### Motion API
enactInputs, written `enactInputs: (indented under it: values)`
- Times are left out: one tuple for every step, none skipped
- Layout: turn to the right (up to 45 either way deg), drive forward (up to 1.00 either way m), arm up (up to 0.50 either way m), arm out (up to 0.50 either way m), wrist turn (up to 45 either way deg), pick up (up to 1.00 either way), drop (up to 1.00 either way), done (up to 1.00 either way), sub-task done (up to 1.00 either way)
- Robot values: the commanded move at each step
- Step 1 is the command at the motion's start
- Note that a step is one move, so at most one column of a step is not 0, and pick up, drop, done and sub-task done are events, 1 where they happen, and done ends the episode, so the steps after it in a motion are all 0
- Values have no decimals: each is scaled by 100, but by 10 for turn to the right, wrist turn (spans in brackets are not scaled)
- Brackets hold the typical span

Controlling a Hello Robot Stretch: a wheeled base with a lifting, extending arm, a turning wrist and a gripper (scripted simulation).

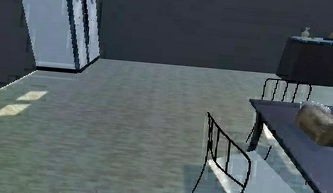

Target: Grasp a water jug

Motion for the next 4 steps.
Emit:
enactInputs:
  values:
    - [0,0,0,0,420,0,0,0,0]
    - [0,0,-24,0,0,0,0,0,0]
    - [0,0,0,0,0,100,0,0,0]
    - [0,0,10,0,0,0,0,0,0]
